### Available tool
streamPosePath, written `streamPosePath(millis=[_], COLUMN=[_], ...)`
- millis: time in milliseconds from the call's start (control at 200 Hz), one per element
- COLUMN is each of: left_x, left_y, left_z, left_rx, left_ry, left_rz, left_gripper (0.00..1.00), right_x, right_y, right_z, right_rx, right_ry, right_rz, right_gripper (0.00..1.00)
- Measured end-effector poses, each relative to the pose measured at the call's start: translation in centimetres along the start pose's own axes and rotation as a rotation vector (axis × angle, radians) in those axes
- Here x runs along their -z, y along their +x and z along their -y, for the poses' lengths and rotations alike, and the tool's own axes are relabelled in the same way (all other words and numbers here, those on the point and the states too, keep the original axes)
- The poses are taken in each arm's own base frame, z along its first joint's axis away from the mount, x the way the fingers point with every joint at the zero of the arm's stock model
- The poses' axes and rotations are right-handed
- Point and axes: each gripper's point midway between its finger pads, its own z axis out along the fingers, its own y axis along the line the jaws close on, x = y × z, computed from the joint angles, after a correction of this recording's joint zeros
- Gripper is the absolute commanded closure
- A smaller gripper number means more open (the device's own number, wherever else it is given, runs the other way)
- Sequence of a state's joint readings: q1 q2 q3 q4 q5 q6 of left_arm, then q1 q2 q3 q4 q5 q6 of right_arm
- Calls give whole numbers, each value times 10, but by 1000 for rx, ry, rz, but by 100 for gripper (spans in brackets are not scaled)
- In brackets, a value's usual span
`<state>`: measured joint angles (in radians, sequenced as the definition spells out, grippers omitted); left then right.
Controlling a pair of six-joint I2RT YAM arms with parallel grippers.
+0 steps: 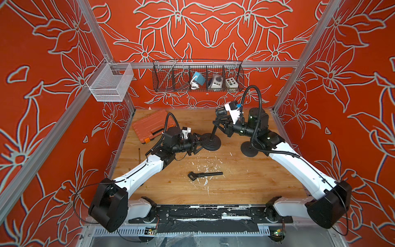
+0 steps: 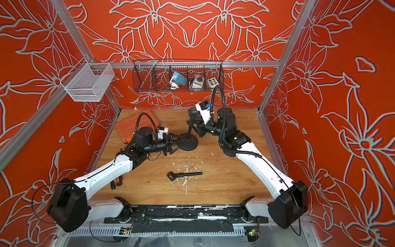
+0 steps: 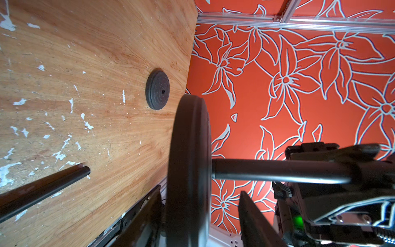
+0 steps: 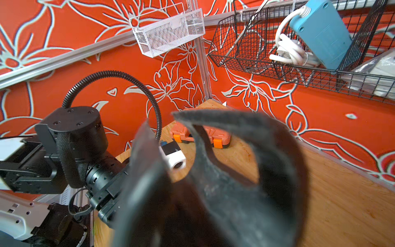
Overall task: Assemble a microphone stand
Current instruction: Pick up the microphone stand at the center of the board.
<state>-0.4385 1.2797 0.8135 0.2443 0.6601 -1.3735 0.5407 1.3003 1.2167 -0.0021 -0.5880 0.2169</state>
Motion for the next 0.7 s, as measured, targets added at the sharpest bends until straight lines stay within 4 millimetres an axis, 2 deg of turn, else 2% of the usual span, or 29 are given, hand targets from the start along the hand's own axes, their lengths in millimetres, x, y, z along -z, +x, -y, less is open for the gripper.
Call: streamPosePath(millis=[180,275,420,510,641,701], left_x=[-2,-2,-3,-3,-3,-4], left_y=[-2,-3,-5,-6,-8,-8], left_z=[2,2,8,9,4,2], left_rx=[7,9,6,4,20,27], left_ry=[10,14,37,54,67,70], left_rz=[2,4,13,21,36,40], left_gripper=[50,56,79,89,99,100], right_x=[0,0,0,-1,-2,-4], right_y=[-8,-12,-12,-11,-6,-4], right_z=[-3,-5,-5,-4,-1,1], right_rx=[-7,-7,-8,-9,-20,-24], right_ry=[-17,-25,-31,-29,-21,-8], right_rz=[29,45,52,60,63,65], right_gripper=[100,100,100,100,100,100])
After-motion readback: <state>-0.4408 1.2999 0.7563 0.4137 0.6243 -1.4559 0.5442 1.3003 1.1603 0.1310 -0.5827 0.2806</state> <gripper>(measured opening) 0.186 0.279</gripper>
